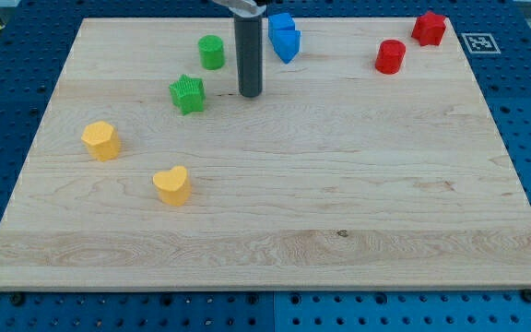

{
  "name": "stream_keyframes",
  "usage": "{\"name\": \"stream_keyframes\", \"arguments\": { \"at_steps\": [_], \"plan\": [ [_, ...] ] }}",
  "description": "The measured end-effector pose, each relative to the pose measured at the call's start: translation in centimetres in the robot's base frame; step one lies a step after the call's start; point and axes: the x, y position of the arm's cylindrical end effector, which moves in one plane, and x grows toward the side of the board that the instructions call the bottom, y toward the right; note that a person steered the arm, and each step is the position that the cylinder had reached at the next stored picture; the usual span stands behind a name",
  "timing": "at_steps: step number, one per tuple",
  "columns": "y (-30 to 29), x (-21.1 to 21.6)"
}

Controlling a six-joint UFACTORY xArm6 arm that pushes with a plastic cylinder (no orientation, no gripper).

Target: Slide the green circle towards the top center

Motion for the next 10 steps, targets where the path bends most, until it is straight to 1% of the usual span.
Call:
{"name": "stream_keyframes", "arguments": {
  "at_steps": [2, 3, 4, 5, 6, 8, 10],
  "plan": [
    [-5.8, -3.2],
    [-6.0, -4.7],
    [-6.0, -5.0],
    [-6.7, -6.4],
    [-6.8, -6.6],
    [-9.3, -6.6],
    [-9.3, -7.2]
  ]
}}
